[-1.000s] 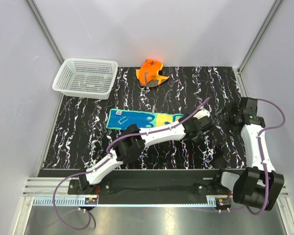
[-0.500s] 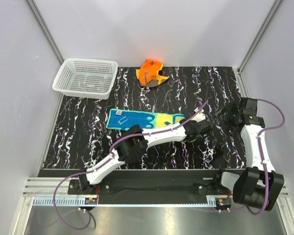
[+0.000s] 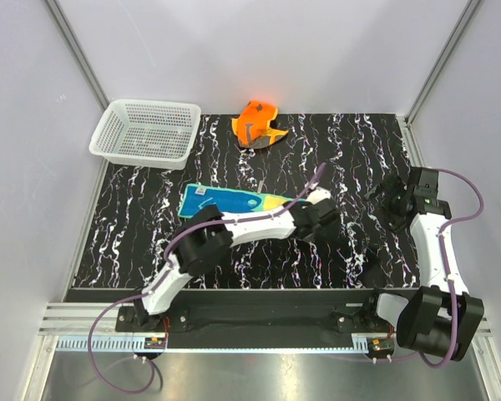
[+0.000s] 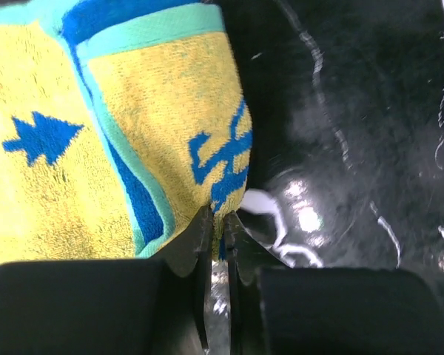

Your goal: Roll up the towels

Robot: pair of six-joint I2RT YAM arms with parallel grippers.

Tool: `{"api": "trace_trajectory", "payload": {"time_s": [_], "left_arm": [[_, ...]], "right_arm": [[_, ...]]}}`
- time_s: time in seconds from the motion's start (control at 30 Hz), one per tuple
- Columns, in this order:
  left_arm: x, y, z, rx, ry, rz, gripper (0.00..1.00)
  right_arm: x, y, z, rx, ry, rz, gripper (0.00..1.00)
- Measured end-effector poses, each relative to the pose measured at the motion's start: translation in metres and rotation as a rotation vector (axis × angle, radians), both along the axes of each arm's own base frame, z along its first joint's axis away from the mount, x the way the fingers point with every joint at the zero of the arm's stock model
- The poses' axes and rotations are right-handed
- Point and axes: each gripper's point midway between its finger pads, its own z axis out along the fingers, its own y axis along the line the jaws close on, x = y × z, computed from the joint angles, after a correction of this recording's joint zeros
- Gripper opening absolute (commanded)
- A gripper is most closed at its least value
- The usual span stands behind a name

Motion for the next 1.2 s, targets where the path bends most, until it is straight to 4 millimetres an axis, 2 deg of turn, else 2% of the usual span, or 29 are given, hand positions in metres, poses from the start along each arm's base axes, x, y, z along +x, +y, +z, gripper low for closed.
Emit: {"api": "trace_trajectory", "payload": {"time_s": [0.2, 0.33, 0.43, 0.53, 0.67, 0.8, 0.93, 1.03, 1.1, 1.13, 1.2], "left_arm": [[0.001, 0.017, 0.015, -0.151, 0.089, 0.059, 0.00], [0.000, 0.031, 0.027, -0.331, 0.166, 0.111, 0.00], [0.006, 0.046, 0.035, -0.450, 0.211, 0.158, 0.00], [0.014, 0.052, 0.042, -0.553, 0.238, 0.198, 0.00], [0.010, 0.054, 0.045, -0.724, 0.292, 0.218, 0.00], [-0.001, 0.050, 0.044, -0.903, 0.377, 0.233, 0.00], [-0.004, 0.031, 0.072, -1.086, 0.401, 0.174, 0.00], [-0.002, 0.018, 0.104, -1.277, 0.392, 0.118, 0.00], [-0.002, 0.016, 0.112, -1.368, 0.397, 0.106, 0.00], [-0.003, 0.016, 0.111, -1.406, 0.410, 0.112, 0.00], [-0.005, 0.020, 0.098, -1.436, 0.447, 0.156, 0.00]], "right_arm": [[0.002, 0.010, 0.000, 0.039, -0.008, 0.058, 1.00], [0.006, 0.017, 0.004, 0.067, -0.027, 0.091, 1.00], [0.009, 0.022, 0.010, 0.089, -0.052, 0.114, 1.00], [0.013, 0.028, 0.015, 0.115, -0.077, 0.142, 1.00], [0.022, 0.046, 0.019, 0.191, -0.115, 0.222, 1.00], [0.028, 0.079, 0.026, 0.264, -0.154, 0.342, 1.00], [0.027, 0.103, 0.027, 0.315, -0.174, 0.416, 1.00], [0.026, 0.110, 0.020, 0.367, -0.171, 0.422, 0.99], [0.024, 0.115, 0.011, 0.414, -0.156, 0.424, 0.99], [0.022, 0.117, 0.006, 0.438, -0.143, 0.422, 0.98], [0.019, 0.121, -0.004, 0.476, -0.120, 0.415, 0.94]]}}
